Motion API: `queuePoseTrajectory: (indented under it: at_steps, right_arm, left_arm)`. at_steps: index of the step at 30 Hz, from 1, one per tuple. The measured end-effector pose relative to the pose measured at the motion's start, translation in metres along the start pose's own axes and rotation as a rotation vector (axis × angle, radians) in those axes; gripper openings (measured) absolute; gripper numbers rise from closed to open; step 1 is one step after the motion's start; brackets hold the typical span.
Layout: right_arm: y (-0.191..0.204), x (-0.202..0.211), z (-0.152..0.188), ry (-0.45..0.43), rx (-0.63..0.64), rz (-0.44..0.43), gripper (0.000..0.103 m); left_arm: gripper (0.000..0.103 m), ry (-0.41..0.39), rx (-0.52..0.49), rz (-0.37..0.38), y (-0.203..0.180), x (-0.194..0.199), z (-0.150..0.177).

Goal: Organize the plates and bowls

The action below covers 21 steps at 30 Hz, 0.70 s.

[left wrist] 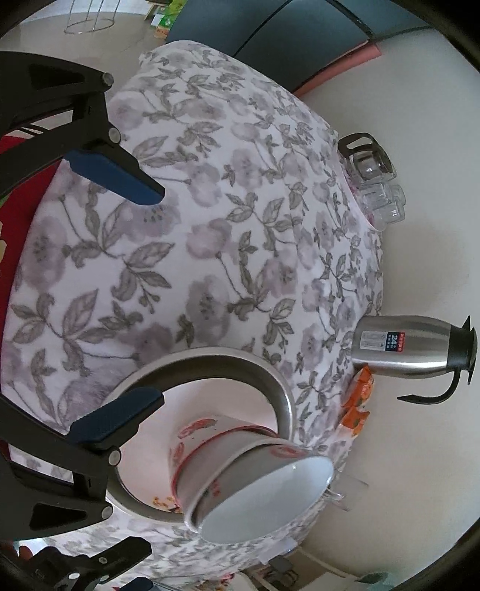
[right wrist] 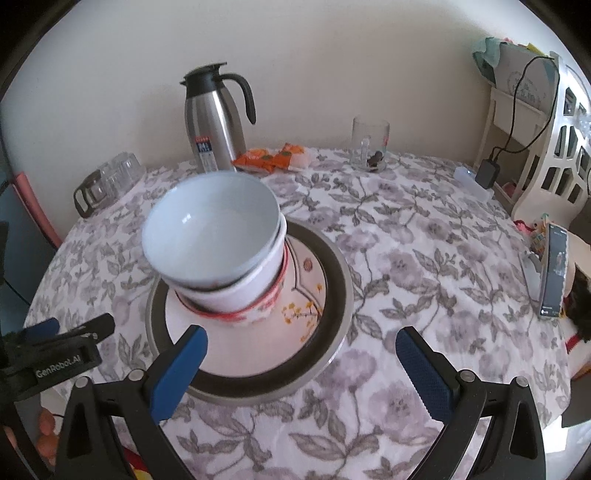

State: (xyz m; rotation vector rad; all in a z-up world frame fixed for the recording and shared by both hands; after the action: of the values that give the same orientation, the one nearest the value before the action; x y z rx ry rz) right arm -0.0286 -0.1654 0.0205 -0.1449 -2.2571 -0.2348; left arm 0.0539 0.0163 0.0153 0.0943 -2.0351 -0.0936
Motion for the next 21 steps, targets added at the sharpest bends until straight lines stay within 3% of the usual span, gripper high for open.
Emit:
queuePoseTrajectory:
  at_steps: [8, 21]
  right_arm:
    - [-0.003, -0.003, 0.013, 0.029, 0.001, 0.003, 0.103]
    - [-0.007, -0.007, 0.012, 0.042, 0.003, 0.027, 0.103]
  left_arm:
    - [0.099, 0.022, -0.043, 0.036, -0.007, 0.001, 0.009]
    - [0.099, 0.042, -0.021, 0.06, -0.005, -0.002, 0.007]
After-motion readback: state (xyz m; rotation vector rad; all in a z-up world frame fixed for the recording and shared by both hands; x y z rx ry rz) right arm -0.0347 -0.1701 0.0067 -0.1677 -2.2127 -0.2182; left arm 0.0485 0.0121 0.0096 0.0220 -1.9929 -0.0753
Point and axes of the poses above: each gripper's, at about its wrist camera, not at the fingertips, and x roughly against the way its jaws point, y to its left, z to its underside, the point moved 1 cm from there along -x, roughly the way its jaws point, and after that the axes turned 4 degrees about -z, right-handed, at the moved point
